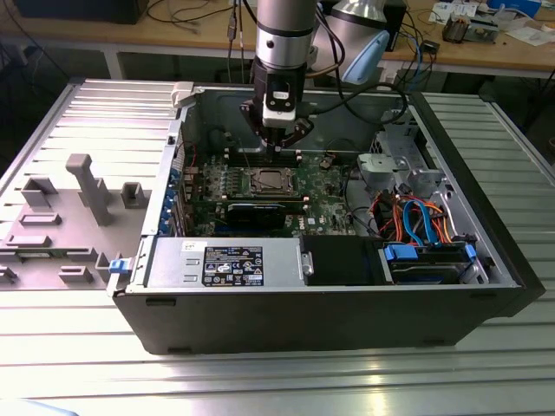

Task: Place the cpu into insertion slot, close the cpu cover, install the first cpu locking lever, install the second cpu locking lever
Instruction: 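Install the first cpu locking lever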

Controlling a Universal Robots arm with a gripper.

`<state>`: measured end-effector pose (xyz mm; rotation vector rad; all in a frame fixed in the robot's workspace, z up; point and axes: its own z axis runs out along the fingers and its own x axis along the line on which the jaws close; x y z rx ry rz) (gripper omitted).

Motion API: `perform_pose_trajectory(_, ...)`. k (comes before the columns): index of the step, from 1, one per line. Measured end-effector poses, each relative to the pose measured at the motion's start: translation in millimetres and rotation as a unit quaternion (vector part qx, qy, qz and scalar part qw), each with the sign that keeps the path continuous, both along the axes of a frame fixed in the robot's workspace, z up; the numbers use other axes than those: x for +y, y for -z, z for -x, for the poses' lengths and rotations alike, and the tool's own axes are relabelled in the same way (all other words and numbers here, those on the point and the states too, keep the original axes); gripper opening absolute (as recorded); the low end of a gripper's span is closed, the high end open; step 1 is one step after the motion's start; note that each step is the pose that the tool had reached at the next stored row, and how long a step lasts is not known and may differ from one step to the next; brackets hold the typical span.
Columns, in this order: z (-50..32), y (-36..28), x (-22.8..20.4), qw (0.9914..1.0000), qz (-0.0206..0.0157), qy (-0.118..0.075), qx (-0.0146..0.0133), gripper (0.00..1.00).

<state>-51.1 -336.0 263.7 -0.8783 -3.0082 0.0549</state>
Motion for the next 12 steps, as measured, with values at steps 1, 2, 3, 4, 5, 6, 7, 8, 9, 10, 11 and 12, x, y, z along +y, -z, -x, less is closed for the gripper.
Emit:
perform_pose_trajectory(1, 0.0, 0.0, 0.0, 1.00000, 0.0000, -0.001, 0.0000, 0.11)
perform_pose_trajectory(2, 0.0, 0.0, 0.0, 1.00000, 0.0000, -0.002, 0.0000, 0.11)
perform_pose_trajectory(3, 0.0, 0.0, 0.0, 1.00000, 0.0000, -0.003, 0.0000, 0.11)
perform_pose_trajectory(4, 0.0, 0.0, 0.0, 0.99999, 0.0000, -0.004, 0.0000, 0.11)
perform_pose_trajectory(5, 0.0, 0.0, 0.0, 0.99999, 0.0000, -0.005, 0.0000, 0.11)
perform_pose_trajectory(6, 0.0, 0.0, 0.0, 0.99998, 0.0001, -0.006, 0.0000, 0.11)
perform_pose_trajectory(7, 0.0, 0.0, 0.0, 0.99998, 0.0000, -0.006, 0.0000, 0.11)
perform_pose_trajectory(8, 0.0, 0.0, 0.0, 0.99997, 0.0000, -0.007, 0.0000, 0.11)
perform_pose_trajectory(9, 0.0, 0.0, 0.0, 0.99997, 0.0000, -0.008, 0.0000, 0.11)
perform_pose_trajectory(10, 0.0, 0.0, 0.0, 0.99996, 0.0000, -0.009, 0.0000, 0.11)
perform_pose_trajectory(11, 0.0, 0.0, 0.0, 0.99995, 0.0000, -0.010, 0.0000, 0.11)
perform_pose_trajectory(12, 0.0, 0.0, 0.0, 0.99994, 0.0000, -0.011, 0.0000, 0.11)
